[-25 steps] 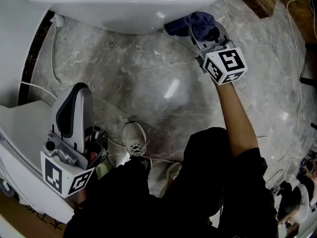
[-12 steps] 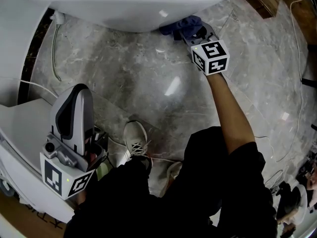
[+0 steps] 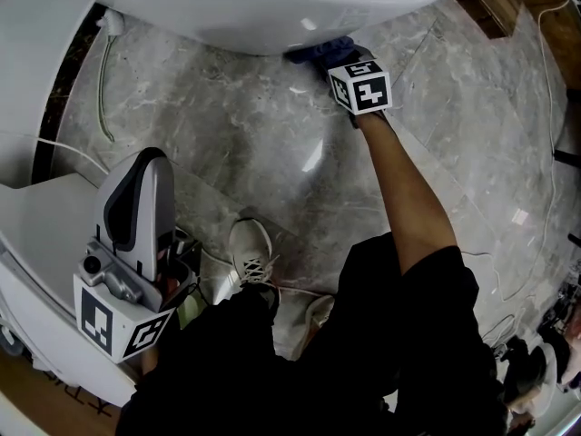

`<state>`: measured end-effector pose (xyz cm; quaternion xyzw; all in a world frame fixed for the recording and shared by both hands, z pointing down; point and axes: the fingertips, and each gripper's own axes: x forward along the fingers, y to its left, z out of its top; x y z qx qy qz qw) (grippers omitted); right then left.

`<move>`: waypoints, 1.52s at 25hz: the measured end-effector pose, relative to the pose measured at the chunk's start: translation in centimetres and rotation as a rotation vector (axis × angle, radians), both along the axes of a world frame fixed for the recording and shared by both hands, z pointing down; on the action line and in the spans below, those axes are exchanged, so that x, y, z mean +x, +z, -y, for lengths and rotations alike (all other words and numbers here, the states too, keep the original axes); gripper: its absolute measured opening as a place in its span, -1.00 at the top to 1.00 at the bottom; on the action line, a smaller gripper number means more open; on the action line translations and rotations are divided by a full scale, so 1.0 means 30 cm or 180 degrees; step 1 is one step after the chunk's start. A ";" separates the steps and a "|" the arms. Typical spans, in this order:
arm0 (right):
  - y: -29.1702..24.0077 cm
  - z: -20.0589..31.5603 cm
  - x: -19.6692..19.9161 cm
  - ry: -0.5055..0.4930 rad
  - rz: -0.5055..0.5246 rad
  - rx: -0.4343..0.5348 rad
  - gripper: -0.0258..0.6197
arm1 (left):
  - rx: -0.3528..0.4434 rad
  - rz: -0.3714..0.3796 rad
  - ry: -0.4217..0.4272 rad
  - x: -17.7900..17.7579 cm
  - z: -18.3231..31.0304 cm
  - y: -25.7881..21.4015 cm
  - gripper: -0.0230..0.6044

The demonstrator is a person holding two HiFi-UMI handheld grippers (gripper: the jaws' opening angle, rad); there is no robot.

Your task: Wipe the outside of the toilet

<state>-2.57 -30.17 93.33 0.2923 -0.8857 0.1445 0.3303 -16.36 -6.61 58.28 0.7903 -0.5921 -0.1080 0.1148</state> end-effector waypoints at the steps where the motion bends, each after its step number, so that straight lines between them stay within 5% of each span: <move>1: 0.034 -0.013 -0.007 0.0028 -0.0049 -0.0109 0.55 | -0.0009 -0.0014 -0.0009 -0.004 -0.002 0.002 0.89; 5: 0.069 -0.023 0.010 0.0198 -0.0044 -0.0204 0.55 | 0.0011 -0.0045 -0.0048 -0.016 -0.009 -0.001 0.89; 12: -0.049 -0.064 0.066 -0.0073 0.0149 -0.0013 0.56 | 0.0002 -0.0124 0.0034 0.028 -0.011 -0.005 0.89; 20: -0.496 -0.112 0.225 -0.0300 0.0896 0.0563 0.56 | 0.0057 -0.0108 0.0110 0.078 -0.012 -0.031 0.89; 28: -0.996 0.015 0.318 -0.0486 0.1378 0.1202 0.56 | 0.0113 -0.0105 0.0194 0.113 -0.008 -0.049 0.89; 38: -1.078 0.097 0.277 -0.0195 0.1597 0.1320 0.56 | 0.0127 -0.0162 0.0183 0.092 -0.015 -0.045 0.89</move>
